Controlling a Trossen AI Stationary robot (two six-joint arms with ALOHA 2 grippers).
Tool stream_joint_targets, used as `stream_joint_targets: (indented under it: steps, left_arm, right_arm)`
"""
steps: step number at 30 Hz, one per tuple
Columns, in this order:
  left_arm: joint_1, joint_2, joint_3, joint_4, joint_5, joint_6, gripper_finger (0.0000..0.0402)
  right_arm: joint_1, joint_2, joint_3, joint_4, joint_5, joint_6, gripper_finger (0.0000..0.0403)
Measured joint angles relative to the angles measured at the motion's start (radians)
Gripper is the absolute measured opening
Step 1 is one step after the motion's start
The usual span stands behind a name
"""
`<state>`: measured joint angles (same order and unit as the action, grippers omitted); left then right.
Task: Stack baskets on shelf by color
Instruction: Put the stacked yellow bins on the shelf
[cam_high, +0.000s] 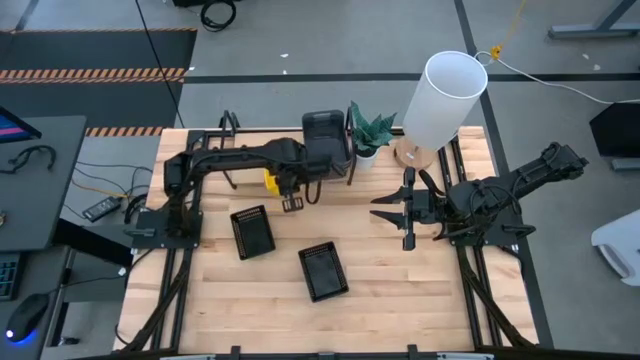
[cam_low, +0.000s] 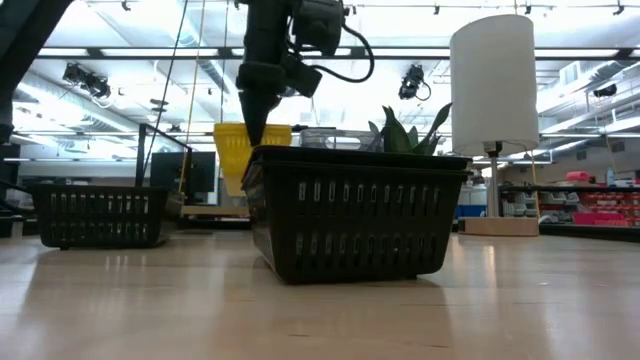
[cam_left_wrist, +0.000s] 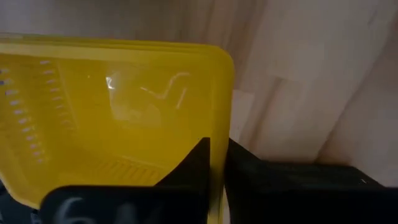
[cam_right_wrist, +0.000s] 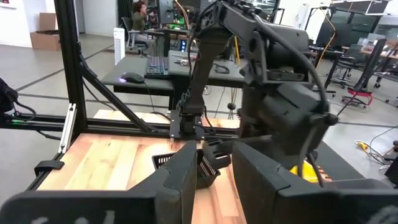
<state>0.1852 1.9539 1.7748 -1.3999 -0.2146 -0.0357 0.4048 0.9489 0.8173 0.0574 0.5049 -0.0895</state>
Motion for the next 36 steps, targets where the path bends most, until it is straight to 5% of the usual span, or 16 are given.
stream_joint_targets:
  steps: [21, 31, 36]
  left_arm:
    - [0.103, 0.079, -0.002, 0.142, -0.015, 0.152, 0.0034]
    - [0.084, 0.079, -0.002, 0.126, -0.041, 0.144, 0.0143]
    - [0.078, 0.061, -0.002, 0.015, -0.080, 0.096, 0.0163]
  right_arm:
    - [0.000, 0.000, 0.000, -0.009, 0.000, 0.003, 0.0108]
    - [0.000, 0.000, 0.000, -0.007, 0.003, 0.003, 0.0108]
    - [0.000, 0.000, 0.000, -0.007, 0.003, 0.004, 0.0108]
